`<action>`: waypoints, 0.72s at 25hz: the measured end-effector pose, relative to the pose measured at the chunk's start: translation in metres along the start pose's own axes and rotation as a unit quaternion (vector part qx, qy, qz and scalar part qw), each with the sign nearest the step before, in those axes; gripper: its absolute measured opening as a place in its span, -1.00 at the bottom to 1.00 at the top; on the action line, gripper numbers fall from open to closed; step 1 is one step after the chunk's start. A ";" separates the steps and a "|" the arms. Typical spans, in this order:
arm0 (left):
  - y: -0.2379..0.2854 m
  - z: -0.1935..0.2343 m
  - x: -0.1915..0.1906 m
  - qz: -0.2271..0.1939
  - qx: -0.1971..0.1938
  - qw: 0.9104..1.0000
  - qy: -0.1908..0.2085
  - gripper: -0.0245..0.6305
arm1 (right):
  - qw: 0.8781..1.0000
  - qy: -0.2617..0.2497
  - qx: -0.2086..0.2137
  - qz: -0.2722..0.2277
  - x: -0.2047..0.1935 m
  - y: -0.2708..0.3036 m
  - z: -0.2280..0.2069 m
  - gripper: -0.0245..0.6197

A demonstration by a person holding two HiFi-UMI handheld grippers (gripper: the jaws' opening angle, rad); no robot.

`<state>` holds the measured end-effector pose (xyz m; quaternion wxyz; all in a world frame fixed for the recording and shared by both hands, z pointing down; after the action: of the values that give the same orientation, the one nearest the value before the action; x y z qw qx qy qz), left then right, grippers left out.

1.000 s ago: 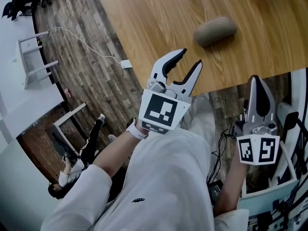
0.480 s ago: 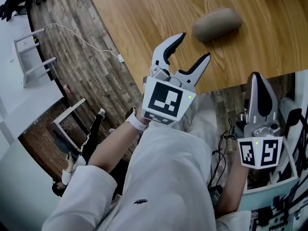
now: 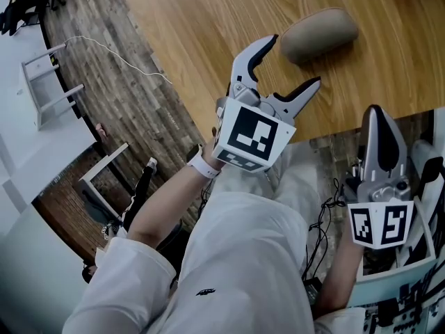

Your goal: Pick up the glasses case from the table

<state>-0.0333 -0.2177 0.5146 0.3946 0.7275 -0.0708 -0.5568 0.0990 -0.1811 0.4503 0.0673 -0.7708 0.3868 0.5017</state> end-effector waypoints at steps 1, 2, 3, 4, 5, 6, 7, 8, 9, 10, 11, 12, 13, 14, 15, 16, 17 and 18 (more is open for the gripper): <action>0.002 0.000 0.000 0.000 -0.001 1.000 0.004 0.22 | 1.000 0.000 0.000 -0.001 0.000 0.001 0.000 -0.90; 0.004 0.000 -0.001 -0.002 -0.002 1.000 0.008 0.23 | 1.000 0.001 0.000 -0.002 0.001 0.001 0.000 -0.90; 0.007 0.000 -0.001 -0.003 -0.002 1.000 0.010 0.23 | 1.000 0.002 0.000 -0.003 0.001 0.002 -0.001 -0.90; 0.009 0.000 -0.002 -0.003 -0.003 1.000 0.011 0.24 | 1.000 0.003 0.000 -0.004 0.001 0.002 -0.001 -0.89; 0.013 0.000 -0.003 -0.003 -0.003 1.000 0.011 0.24 | 1.000 0.003 0.000 -0.004 0.001 0.003 -0.003 -0.90; 0.016 0.000 -0.004 -0.001 -0.004 1.000 0.011 0.24 | 1.000 0.004 -0.001 -0.003 0.000 0.004 -0.004 -0.90; 0.019 0.000 -0.005 -0.001 -0.004 1.000 0.011 0.25 | 1.000 0.005 -0.001 -0.003 -0.002 0.005 -0.005 -0.90; 0.022 0.000 -0.007 -0.001 -0.004 1.000 0.011 0.25 | 1.000 0.005 -0.002 -0.003 -0.003 0.006 -0.006 -0.90; 0.025 -0.001 -0.008 -0.001 -0.005 1.000 0.012 0.25 | 1.000 0.007 -0.002 -0.003 -0.005 0.006 -0.007 -0.90; 0.028 -0.001 -0.009 -0.002 -0.006 1.000 0.013 0.26 | 1.000 0.008 -0.003 -0.003 -0.006 0.007 -0.008 -0.90; 0.031 -0.001 -0.009 -0.002 -0.007 1.000 0.013 0.26 | 1.000 0.008 -0.003 -0.003 -0.008 0.007 -0.009 -0.90; 0.034 -0.002 -0.010 -0.003 -0.008 1.000 0.014 0.26 | 1.000 0.009 -0.004 -0.003 -0.010 0.008 -0.010 -0.90; 0.038 -0.002 -0.011 -0.003 -0.009 1.000 0.015 0.26 | 1.000 0.011 -0.004 -0.002 -0.011 0.009 -0.013 -0.90; 0.043 -0.002 -0.012 -0.003 -0.010 1.000 0.016 0.26 | 1.000 0.013 -0.005 -0.001 -0.013 0.010 -0.015 -0.90; 0.048 -0.002 -0.013 -0.001 -0.010 1.000 0.018 0.27 | 1.000 0.015 -0.005 0.000 -0.016 0.011 -0.018 -0.90; 0.053 -0.002 -0.015 0.001 -0.011 1.000 0.020 0.27 | 1.000 0.017 -0.006 0.002 -0.018 0.012 -0.020 -0.90; 0.056 -0.003 -0.017 0.003 -0.011 1.000 0.022 0.27 | 1.000 0.018 -0.006 0.004 -0.020 0.012 -0.022 -0.90; 0.059 -0.003 -0.018 0.004 -0.012 1.000 0.024 0.28 | 1.000 0.019 -0.006 0.006 -0.021 0.012 -0.023 -0.90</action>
<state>-0.0177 -0.2464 0.5671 0.4071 0.7357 -0.0573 -0.5383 0.1032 -0.1892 0.4823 0.0521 -0.7782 0.3895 0.4899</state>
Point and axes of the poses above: the fingertips, and each gripper's own axes: y forward along the fingers, z to its left, x out of its top, the point moved 1 cm from there along -y, backward along the fingers, and after that the axes turned 12 degrees about x, right-handed, at the moved point
